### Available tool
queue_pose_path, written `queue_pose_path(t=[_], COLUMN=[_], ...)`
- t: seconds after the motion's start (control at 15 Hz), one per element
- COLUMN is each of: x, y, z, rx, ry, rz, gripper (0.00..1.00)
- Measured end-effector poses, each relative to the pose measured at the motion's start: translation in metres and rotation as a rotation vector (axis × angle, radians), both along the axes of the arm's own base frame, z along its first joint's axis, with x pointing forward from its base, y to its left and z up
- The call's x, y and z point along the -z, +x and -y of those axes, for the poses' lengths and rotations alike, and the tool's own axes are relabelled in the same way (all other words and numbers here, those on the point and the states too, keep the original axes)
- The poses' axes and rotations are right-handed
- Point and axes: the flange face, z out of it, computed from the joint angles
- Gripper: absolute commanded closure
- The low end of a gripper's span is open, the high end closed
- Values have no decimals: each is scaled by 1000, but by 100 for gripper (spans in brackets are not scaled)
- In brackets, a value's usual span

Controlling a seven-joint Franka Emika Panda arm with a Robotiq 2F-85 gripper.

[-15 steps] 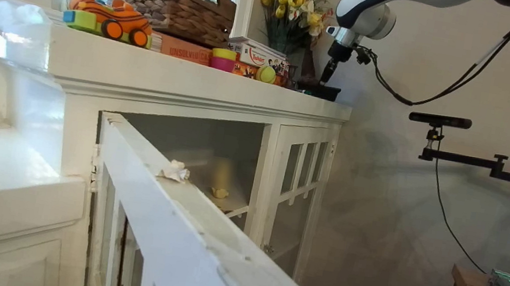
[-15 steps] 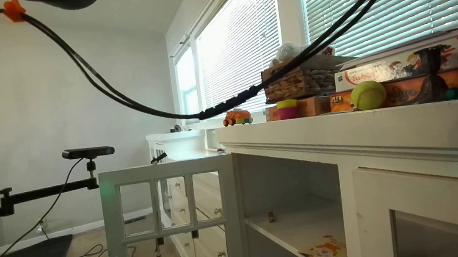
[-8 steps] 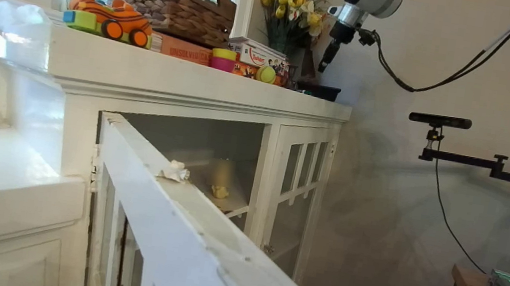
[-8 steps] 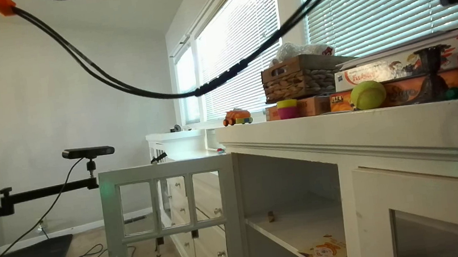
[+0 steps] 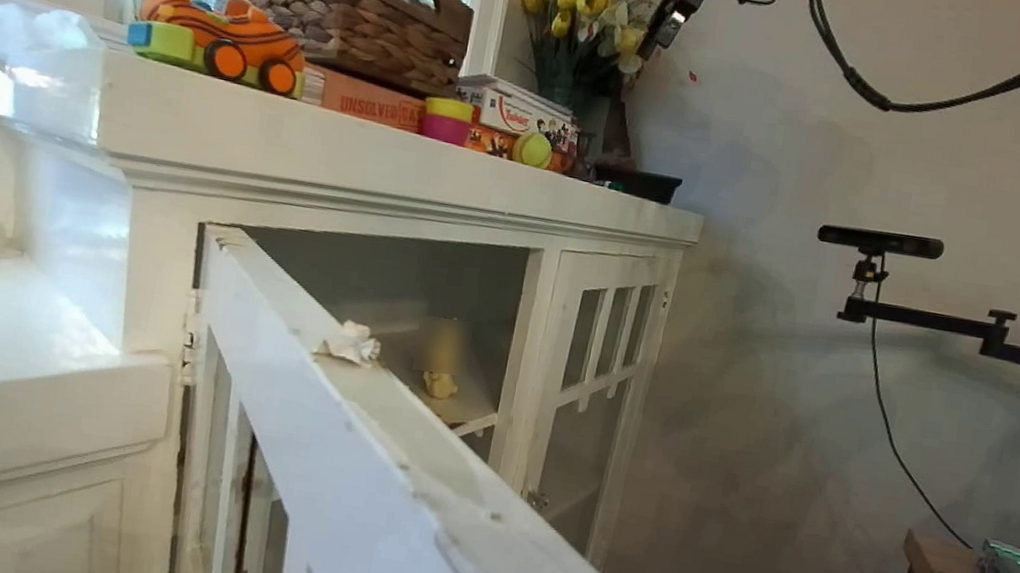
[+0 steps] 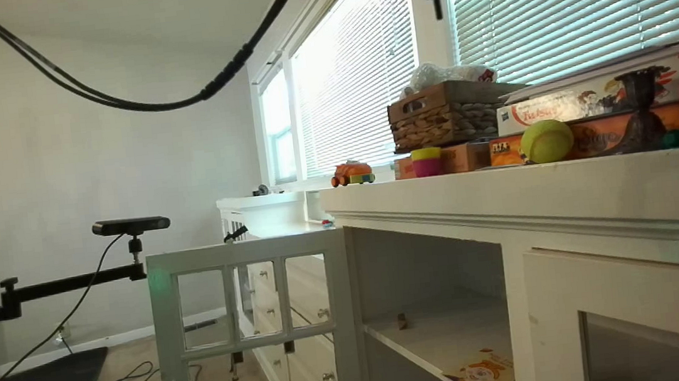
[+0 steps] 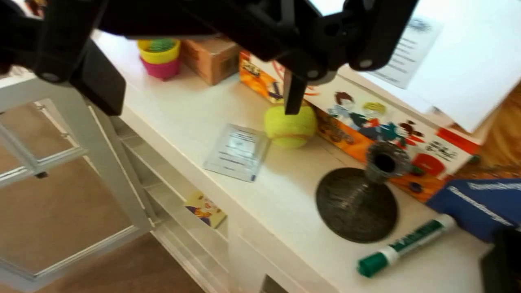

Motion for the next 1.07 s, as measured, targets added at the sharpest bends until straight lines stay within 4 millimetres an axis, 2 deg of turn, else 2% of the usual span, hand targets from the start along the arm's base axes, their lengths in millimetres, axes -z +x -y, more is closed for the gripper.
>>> queue_pose_path(t=[0.13, 0.27, 0.47, 0.6, 0.93, 1.07], x=[8, 26, 58, 65, 64, 76], y=[1, 4, 5, 4, 2, 6], z=[-43, -79, -114, -118, -112, -106], rx=[-41, -67, -110, -116, -101, -18], ry=[26, 43, 70, 75, 77, 45], rz=[-33, -82, -148, -161, -159, -169], gripper=[0, 0, 0, 0, 0, 0])
